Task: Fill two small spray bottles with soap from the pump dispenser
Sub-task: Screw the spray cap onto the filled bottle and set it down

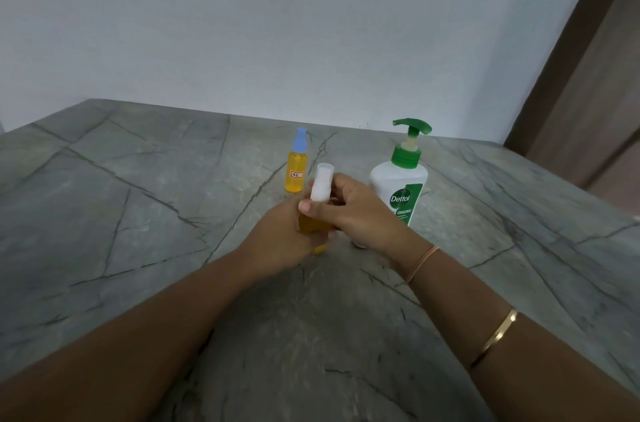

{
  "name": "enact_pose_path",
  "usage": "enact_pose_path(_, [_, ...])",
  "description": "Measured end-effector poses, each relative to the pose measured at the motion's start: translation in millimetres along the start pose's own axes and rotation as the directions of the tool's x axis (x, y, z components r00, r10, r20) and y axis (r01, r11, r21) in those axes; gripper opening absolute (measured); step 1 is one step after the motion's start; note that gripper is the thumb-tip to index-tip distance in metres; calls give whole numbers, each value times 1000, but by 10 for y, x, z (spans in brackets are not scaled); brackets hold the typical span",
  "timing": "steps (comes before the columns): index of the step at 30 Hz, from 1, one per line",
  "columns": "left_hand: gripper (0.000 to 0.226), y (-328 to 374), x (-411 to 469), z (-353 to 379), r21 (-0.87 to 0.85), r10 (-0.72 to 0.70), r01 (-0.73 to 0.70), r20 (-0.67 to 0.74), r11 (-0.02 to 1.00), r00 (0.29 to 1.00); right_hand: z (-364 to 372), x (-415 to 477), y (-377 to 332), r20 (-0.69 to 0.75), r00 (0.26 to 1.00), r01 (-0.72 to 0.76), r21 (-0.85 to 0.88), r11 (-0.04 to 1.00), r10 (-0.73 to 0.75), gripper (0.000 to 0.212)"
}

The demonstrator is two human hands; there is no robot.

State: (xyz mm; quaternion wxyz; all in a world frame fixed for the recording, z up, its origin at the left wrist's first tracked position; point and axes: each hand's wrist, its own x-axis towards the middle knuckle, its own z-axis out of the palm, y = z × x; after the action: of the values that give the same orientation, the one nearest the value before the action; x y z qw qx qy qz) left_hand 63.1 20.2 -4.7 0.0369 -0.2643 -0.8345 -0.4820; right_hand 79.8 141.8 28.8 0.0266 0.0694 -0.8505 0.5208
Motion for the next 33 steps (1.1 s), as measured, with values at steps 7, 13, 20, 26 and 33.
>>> enact_pose_path(7, [42, -5, 2, -9, -39, -35, 36, 26, 999, 999, -7, -15, 43, -64, 997, 36, -14, 999, -37, 27])
enact_pose_path(13, [35, 11, -6, 35, 85, 4, 2, -72, 996, 997, 151, -7, 43, -240, 962, 97, -138, 986, -128, 16])
enact_pose_path(20, [31, 13, -59, 69, 196, -6, 42, -182, 980, 983, 335, 7, 61, -411, 895, 39, -312, 949, -172, 38])
enact_pose_path(26, [38, -67, -2, 77, 141, -66, 99, -218, 985, 974, 271, 67, 7, -335, 937, 49, -160, 986, -101, 32])
enact_pose_path(33, [34, -89, 1, 16, 123, -88, 133, -317, 983, 944, 245, 43, 21, -234, 972, -29, -86, 996, 8, 41])
